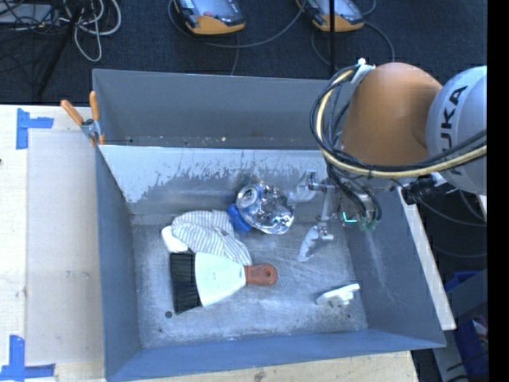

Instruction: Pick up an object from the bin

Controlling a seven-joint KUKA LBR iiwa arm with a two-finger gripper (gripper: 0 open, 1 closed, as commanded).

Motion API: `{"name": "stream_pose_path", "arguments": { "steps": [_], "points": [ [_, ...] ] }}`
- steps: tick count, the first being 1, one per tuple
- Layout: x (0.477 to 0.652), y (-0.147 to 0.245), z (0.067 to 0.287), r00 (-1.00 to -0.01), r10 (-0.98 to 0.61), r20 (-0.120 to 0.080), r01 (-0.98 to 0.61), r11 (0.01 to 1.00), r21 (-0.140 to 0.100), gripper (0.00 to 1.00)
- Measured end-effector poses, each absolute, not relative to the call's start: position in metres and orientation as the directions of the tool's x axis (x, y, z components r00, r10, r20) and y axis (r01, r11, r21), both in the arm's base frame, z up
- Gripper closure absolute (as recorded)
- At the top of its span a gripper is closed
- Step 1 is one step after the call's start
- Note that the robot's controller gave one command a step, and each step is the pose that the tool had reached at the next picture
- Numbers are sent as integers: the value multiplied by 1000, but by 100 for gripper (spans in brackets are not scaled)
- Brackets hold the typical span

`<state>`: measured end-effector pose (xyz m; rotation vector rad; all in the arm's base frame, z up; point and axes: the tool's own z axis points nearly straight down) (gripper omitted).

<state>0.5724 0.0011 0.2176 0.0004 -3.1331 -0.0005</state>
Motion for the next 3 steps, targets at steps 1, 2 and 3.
{"name": "stream_pose_path", "arguments": {
  "steps": [1,2,3],
  "points": [
    [574,1,222,-1000,0,1,0,1000,0,0],
    [579,17,184,-999,-41,-8,-41,999,-1,0],
    [577,50,115,-978,-210,-3,-210,978,0,0]
  ]
}}
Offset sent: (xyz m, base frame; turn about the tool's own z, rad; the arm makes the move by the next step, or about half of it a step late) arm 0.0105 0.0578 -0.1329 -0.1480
